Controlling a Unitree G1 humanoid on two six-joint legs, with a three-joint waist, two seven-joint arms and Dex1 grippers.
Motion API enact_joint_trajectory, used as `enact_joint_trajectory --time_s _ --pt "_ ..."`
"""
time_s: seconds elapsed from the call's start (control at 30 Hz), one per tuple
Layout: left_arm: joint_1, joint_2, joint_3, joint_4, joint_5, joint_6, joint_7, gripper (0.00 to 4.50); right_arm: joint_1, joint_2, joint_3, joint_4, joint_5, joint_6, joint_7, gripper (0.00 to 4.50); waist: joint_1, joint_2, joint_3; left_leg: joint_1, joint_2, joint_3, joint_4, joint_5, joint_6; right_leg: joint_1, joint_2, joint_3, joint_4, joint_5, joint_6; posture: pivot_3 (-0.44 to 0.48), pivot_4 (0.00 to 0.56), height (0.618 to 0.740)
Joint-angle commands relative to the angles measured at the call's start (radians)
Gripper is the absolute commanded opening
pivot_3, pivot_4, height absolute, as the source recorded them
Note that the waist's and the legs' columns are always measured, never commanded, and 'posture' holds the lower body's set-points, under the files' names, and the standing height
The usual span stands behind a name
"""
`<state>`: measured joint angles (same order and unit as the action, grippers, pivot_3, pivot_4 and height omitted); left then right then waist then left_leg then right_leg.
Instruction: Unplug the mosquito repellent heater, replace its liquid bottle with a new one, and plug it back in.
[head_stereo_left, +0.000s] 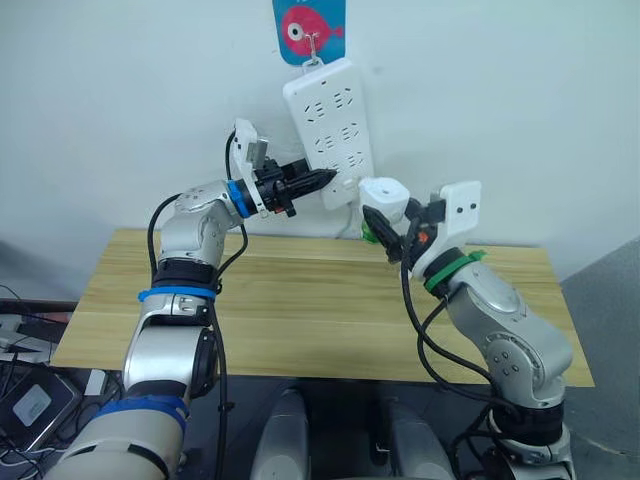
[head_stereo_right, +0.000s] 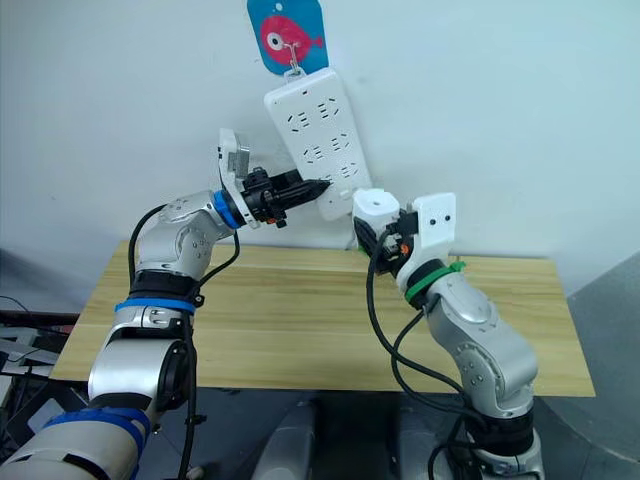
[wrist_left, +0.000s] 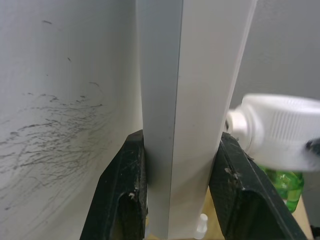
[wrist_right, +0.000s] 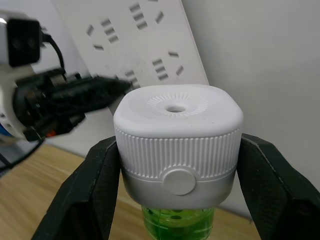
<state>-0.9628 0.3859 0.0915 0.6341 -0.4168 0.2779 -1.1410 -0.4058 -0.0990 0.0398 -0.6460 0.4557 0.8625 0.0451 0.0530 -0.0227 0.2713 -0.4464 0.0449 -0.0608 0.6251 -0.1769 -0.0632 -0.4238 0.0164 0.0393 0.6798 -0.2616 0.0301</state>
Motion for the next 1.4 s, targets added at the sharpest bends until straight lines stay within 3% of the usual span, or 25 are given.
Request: enact_joint_trajectory --time_s 0.03,0.43,0.9,1.4 --pt "-0.03 0.007 0.005 -0.038 -0.019 0.044 -0.013 1.3 -0.043 0.017 -0.008 -0.046 0.013 -0.005 -0.011 3.02 0.0 0.0 0.0 0.0 0.0 0.0 0.0 0.0 0.0 0.0 0.0 0.0 0.0 0.0 0.0 0.193 0.252 0.74" --pt "-0.022 0.016 0.005 -0.067 -0.019 0.085 -0.029 1.3 -0.079 0.015 0.011 -0.01 -0.017 0.01 -0.016 3.02 0.0 0.0 0.0 0.0 0.0 0.0 0.0 0.0 0.0 0.0 0.0 0.0 0.0 0.0 0.0 0.203 0.244 0.74" --pt "-0.007 0.028 0.01 -0.07 -0.011 0.077 -0.026 1.3 -0.029 0.015 -0.04 -0.109 0.07 0.064 -0.006 3.01 0.0 0.0 0.0 0.0 0.0 0.0 0.0 0.0 0.0 0.0 0.0 0.0 0.0 0.0 0.0 0.21 0.245 0.74" --pt "-0.002 0.026 0.001 -0.081 -0.004 0.074 -0.025 1.3 -0.079 -0.009 0.0 -0.038 0.004 0.058 -0.021 3.01 0.0 0.0 0.0 -0.001 0.0 0.0 0.0 0.0 0.0 -0.001 0.0 0.0 0.0 0.0 0.0 0.213 0.25 0.74"
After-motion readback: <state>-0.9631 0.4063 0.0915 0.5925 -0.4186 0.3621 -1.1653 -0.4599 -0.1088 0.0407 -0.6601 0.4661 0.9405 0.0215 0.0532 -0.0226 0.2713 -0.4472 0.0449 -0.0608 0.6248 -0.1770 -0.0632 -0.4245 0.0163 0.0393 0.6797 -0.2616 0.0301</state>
